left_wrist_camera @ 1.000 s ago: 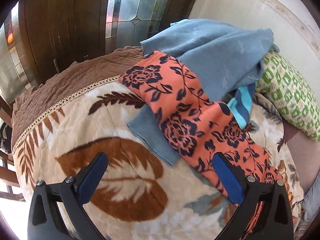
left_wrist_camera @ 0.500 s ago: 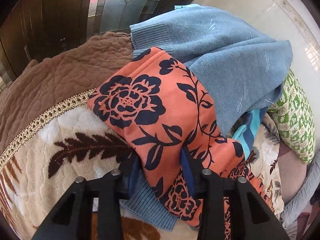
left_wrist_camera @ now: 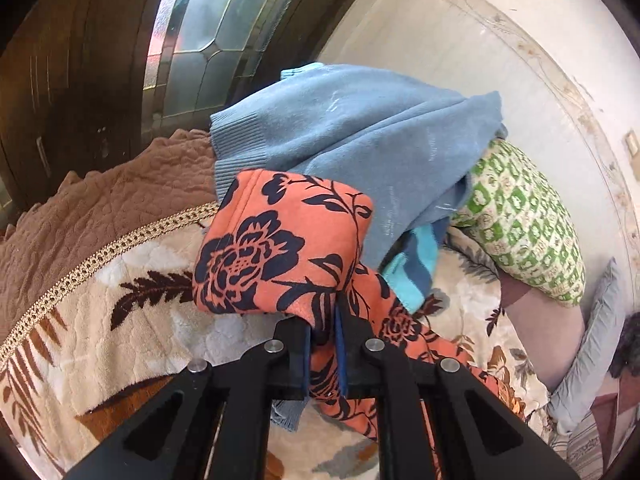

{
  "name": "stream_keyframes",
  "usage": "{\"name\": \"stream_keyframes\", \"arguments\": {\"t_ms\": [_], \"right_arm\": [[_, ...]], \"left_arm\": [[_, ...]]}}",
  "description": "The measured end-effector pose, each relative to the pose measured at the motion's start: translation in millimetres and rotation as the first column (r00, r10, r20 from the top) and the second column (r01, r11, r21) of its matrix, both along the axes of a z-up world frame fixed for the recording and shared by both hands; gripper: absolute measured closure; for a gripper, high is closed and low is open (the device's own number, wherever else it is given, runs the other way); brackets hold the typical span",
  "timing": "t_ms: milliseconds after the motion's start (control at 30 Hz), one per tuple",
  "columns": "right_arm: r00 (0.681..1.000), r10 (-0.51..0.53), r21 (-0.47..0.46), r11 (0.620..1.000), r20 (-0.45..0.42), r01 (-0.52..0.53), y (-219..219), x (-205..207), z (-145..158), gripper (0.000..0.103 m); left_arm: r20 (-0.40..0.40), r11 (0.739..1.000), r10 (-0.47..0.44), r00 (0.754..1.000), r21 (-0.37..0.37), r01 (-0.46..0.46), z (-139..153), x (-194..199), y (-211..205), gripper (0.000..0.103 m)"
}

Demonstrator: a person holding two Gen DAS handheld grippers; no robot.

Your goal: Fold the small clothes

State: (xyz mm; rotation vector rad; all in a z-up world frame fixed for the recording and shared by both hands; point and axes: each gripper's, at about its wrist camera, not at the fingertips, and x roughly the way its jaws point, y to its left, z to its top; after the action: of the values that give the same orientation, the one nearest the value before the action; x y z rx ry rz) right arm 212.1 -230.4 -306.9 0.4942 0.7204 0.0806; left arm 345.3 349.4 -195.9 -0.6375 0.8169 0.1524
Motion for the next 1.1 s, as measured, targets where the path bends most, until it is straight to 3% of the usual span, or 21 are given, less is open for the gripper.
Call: {"name": "stream_keyframes", "arguments": {"t_ms": [100, 233, 500, 667, 733, 833, 867, 933, 967, 1100], "right_arm": [[1.0, 0.0, 0.024, 1.0, 0.009, -0.001, -3, -1, -1, 0.022], [1.0, 0.002, 0.054, 0.999, 0.019, -0.003, -7, -2, -2, 0.022], [0.999, 0.004, 0.105, 0.994, 0.041, -0.008, -13, -4, -3, 0.022], [0.999, 0.005, 0.123, 0.992, 0.049, -0.011, -15, -4, -4, 0.022], [0.999, 0.004, 0.128, 0.992, 0.052, -0.011, -15, -5, -4, 0.022], [0.999, 0.004, 0.13, 0.991, 0.054, -0.011, -15, -6, -4, 0.022], [0.999, 0.004, 0.131, 0.991, 0.054, -0.011, -15, -5, -4, 0.022], [0.998, 0.004, 0.132, 0.991, 0.055, -0.011, -16, -7, -4, 0.022], [0.998, 0.004, 0.132, 0.991, 0.055, -0.011, -16, -7, -4, 0.022], [0.998, 0.002, 0.132, 0.991, 0.056, -0.009, -15, -8, -4, 0.022]], "left_arm": [[0.024, 0.997, -0.045, 0.999, 0.061, 0.043, 27, -1, -23, 0.093], [-0.015, 0.975, -0.08, 0.997, 0.207, 0.081, 52, -3, -54, 0.093], [-0.094, 0.98, -0.015, 0.995, 0.194, 0.033, 47, -10, -53, 0.093], [-0.052, 0.99, 0.045, 0.998, 0.133, -0.038, 50, -25, -33, 0.093], [-0.026, 0.988, 0.04, 0.999, 0.149, -0.035, 56, -29, -31, 0.093], [-0.052, 0.983, 0.045, 0.998, 0.181, -0.035, 59, -27, -30, 0.091], [-0.06, 0.986, 0.051, 0.997, 0.163, -0.041, 55, -27, -28, 0.086], [-0.102, 0.992, 0.069, 0.992, 0.116, -0.057, 40, -26, -21, 0.059], [-0.126, 0.992, 0.094, 0.988, 0.1, -0.081, 29, -27, -16, 0.039], [-0.18, 0.985, 0.169, 0.969, 0.008, -0.17, -17, -35, 11, 0.036]]}}
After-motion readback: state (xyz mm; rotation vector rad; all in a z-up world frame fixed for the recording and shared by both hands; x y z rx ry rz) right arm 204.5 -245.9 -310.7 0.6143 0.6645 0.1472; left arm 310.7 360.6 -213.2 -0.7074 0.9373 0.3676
